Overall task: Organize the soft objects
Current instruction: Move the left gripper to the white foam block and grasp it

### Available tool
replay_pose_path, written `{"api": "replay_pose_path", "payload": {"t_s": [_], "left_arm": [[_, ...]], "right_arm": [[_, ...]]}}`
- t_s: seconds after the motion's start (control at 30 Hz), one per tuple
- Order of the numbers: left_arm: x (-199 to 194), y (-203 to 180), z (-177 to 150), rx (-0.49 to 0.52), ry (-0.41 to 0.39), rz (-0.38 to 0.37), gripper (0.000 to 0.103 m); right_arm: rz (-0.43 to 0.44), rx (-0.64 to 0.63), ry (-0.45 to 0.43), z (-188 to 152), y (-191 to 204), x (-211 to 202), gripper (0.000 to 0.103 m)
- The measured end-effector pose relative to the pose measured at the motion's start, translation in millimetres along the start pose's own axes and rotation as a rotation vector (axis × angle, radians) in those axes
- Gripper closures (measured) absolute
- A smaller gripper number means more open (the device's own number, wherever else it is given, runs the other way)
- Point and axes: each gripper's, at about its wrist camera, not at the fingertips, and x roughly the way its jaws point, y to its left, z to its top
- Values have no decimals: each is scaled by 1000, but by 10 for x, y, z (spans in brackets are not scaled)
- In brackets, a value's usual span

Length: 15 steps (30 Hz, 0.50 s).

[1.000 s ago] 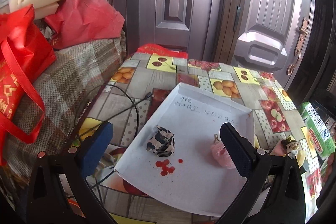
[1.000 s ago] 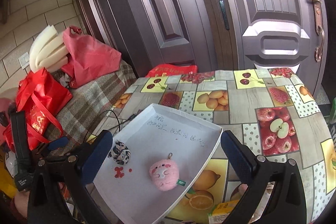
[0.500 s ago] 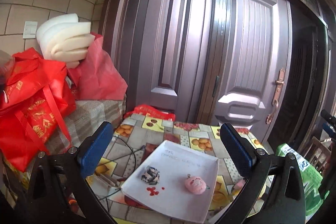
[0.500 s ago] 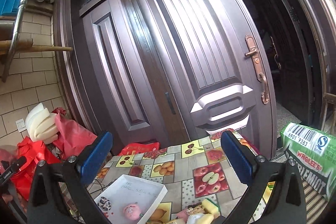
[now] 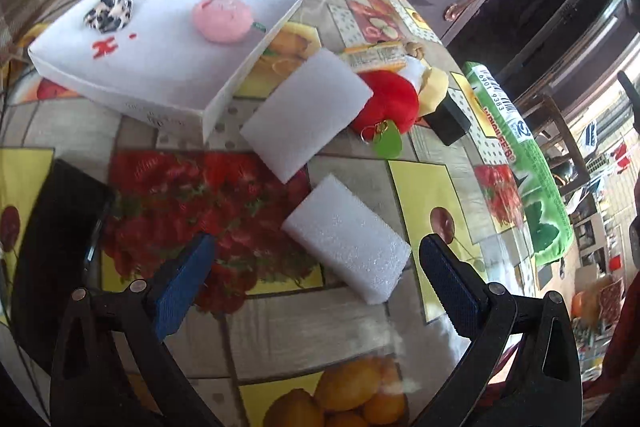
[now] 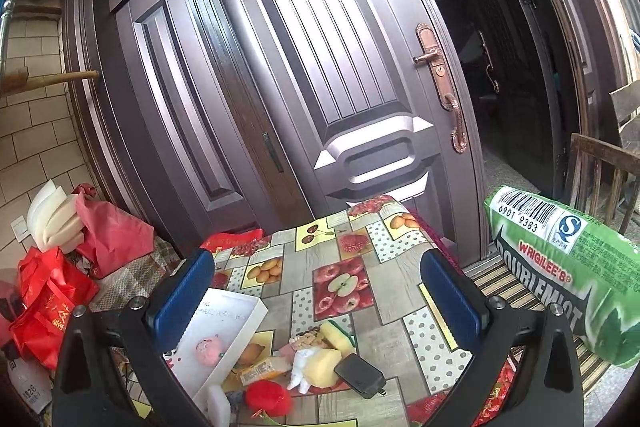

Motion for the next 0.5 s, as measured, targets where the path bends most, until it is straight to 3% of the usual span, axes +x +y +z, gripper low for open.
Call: {"api": "replay_pose_path", "payload": {"t_s": [0.1, 0.27, 0.43, 0.5], "left_arm": [[219, -127, -11, -59, 45, 52, 0], [450, -352, 71, -57, 25, 142, 0], [635, -485, 83, -7, 6, 266, 0], [636, -508, 44, 29, -2, 287, 5]], "right_arm": [[7, -14, 18, -1, -95, -15, 0], [14, -18, 59, -47, -284, -22, 0], [8, -48, 92, -70, -394, -42, 0], [22, -72, 116, -106, -390, -15, 0]]}}
